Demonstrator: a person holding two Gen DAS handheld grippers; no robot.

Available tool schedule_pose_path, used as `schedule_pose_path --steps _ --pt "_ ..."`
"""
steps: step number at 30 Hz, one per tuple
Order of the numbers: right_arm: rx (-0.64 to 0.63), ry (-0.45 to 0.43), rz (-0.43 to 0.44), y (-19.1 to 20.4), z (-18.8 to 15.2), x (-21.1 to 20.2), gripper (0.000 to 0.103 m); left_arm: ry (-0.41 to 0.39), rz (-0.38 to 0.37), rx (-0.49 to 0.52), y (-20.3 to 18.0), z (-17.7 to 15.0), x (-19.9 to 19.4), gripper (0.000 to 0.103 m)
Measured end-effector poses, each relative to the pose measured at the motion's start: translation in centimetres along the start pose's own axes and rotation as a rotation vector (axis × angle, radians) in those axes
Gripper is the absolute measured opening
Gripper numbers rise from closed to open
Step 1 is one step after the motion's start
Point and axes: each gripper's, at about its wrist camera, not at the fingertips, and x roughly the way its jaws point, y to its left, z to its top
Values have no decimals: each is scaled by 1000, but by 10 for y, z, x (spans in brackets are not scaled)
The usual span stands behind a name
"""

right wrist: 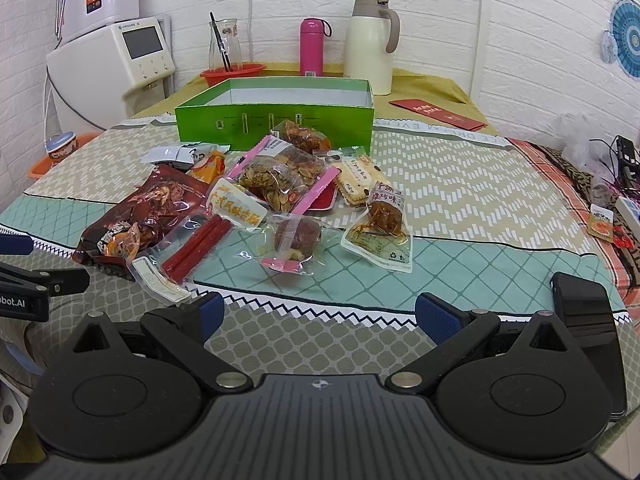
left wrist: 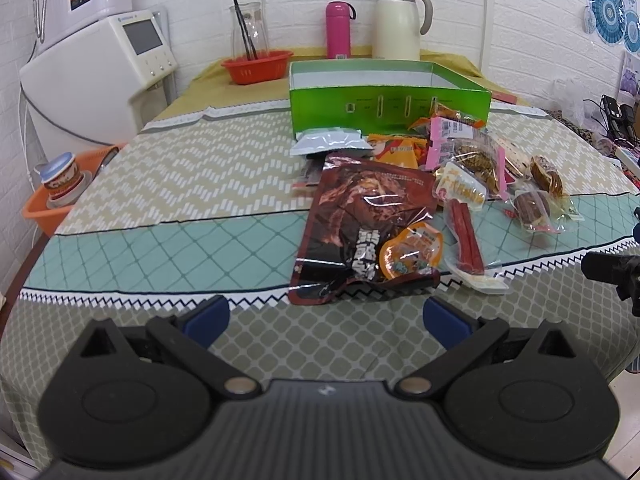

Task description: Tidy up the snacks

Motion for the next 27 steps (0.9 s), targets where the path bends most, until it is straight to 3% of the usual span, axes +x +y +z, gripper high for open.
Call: schedule_pose_path --steps 27 --pt "-34 14 31 9 2 10 103 -3 -22 -18 9 4 6 103"
